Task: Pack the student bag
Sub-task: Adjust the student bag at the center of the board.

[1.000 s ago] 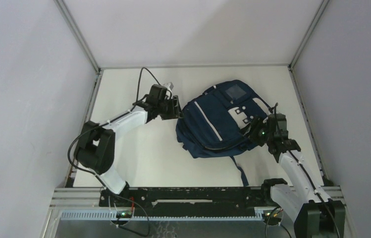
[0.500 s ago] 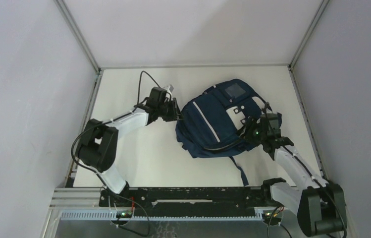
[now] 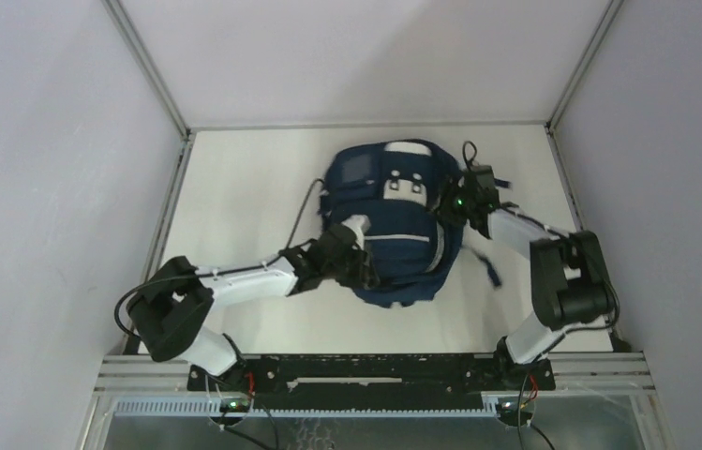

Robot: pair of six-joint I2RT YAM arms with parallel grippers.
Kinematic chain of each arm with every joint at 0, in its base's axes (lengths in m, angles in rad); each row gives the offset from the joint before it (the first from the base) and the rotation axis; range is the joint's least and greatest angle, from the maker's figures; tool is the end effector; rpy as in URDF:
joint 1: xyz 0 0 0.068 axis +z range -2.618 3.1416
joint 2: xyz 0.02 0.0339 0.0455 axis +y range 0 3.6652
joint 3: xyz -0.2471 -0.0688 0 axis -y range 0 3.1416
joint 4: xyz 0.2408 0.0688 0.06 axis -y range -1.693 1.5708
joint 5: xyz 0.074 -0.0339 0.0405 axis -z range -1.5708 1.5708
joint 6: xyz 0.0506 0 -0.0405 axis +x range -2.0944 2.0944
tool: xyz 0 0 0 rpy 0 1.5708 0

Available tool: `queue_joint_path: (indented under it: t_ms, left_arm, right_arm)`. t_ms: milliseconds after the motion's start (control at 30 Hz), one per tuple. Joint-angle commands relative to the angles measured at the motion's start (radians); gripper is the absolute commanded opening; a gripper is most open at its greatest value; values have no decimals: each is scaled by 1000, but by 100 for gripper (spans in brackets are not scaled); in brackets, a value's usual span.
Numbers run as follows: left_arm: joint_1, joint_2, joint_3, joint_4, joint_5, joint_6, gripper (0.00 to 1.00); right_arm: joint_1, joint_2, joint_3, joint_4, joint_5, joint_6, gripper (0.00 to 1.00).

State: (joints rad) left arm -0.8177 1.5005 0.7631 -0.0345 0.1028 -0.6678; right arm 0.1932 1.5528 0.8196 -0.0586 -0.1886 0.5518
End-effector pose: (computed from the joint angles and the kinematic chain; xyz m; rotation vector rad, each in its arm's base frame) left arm 0.2084 -0.2300 0.1558 0.2413 2.4887 -0.8084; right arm 0.3137 0.0710 0.1560 0.3392 2.3981 0.5748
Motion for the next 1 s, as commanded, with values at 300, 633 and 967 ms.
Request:
queue_joint_path:
  t_ms: [300,633,967]
  left_arm:
    - [-197,-276,220,-293,-141,111,64]
    - [31,-572,-37,-361,-398,-110,67]
    - [128,-558,-141,-404,-575,-227,87]
  right_arm:
    - [16,4,233,-63,-160,10,67]
    - [184,-369,62,-160,39,-11,69]
    - [551,-541,-126,-285,278,76,61]
